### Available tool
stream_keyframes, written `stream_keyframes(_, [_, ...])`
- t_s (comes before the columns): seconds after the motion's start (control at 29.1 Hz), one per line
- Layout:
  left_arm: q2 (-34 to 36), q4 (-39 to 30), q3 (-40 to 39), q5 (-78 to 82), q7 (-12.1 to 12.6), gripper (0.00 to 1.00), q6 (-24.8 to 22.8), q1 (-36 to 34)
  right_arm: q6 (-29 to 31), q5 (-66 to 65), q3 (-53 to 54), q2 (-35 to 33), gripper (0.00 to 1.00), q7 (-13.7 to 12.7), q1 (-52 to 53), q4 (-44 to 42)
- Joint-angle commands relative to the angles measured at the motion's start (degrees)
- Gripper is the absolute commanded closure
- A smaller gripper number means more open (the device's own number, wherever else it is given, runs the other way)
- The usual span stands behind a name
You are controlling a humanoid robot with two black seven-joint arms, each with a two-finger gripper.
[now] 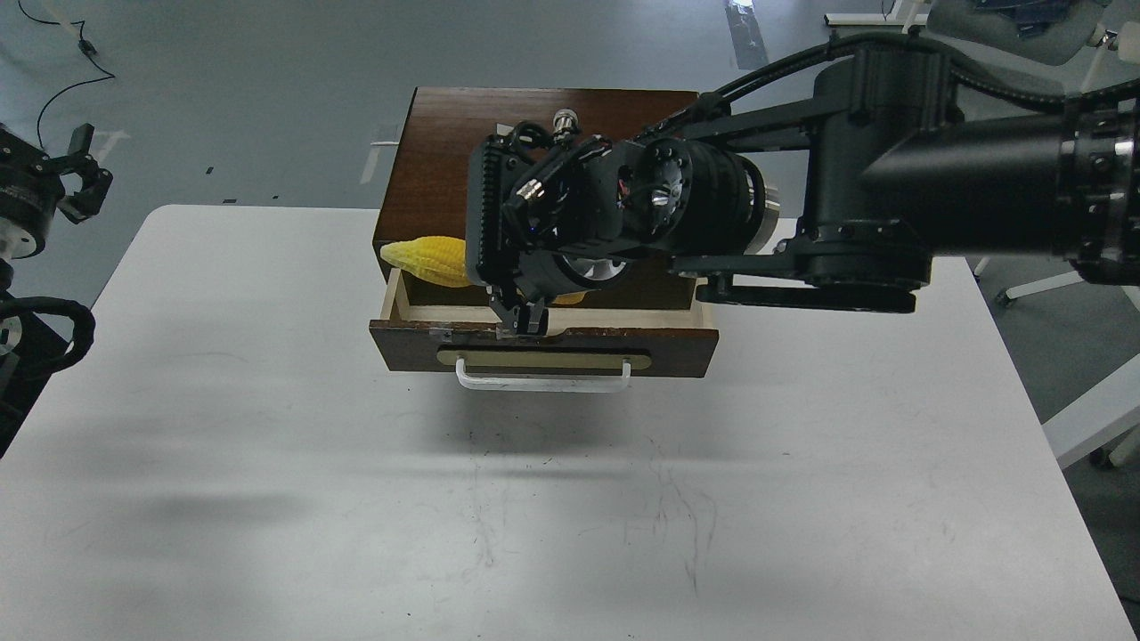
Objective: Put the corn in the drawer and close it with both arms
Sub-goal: 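Lift the corn with the right gripper and carry it over the open drawer, then lower the corn into the drawer and open the right gripper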
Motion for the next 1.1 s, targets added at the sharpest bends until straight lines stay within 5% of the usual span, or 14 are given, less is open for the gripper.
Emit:
stream_keyframes(0.0, [0.07, 0.08, 0.00, 0.00, -0.01, 0.01, -0.01, 0.00, 0.00, 0.09, -0.68, -0.57, 0.45, 0.00, -0.21, 0.14])
stream_keyframes(0.45, [0.51, 0.26, 0.00, 0.00, 0.07, 0.01, -0.01, -0.09, -0.09, 1.15, -0.16, -1.45, 0.30, 0.00, -0.57, 0.14])
stream_keyframes(0.58, [1.13, 0.26, 0.00, 0.00, 0.07, 0.02, -0.01, 0.00, -0.35, 4.12, 2.39, -2.42, 0.18, 0.00, -0.39, -1.08])
stream_keyframes(0.65, [1.48, 0.17, 0.00, 0.09, -0.01, 0.02, -0.01, 0.09, -0.26, 10.78, 5.90, -3.30, 0.07, -0.09, -0.21, -3.63])
stream_keyframes(0.89, [1.04, 0.00, 1.67, 3.16, -0.45, 0.09, -0.01, -0.87, 0.00, 24.42, 11.79, -5.85, 0.01, 0.61, 0.40, -12.50])
stream_keyframes(1.06, [1.04, 0.00, 3.16, 5.62, -0.19, 0.09, -0.01, -8.95, 0.00, 41.29, 15.49, -9.27, 0.00, 0.61, 0.05, -22.87])
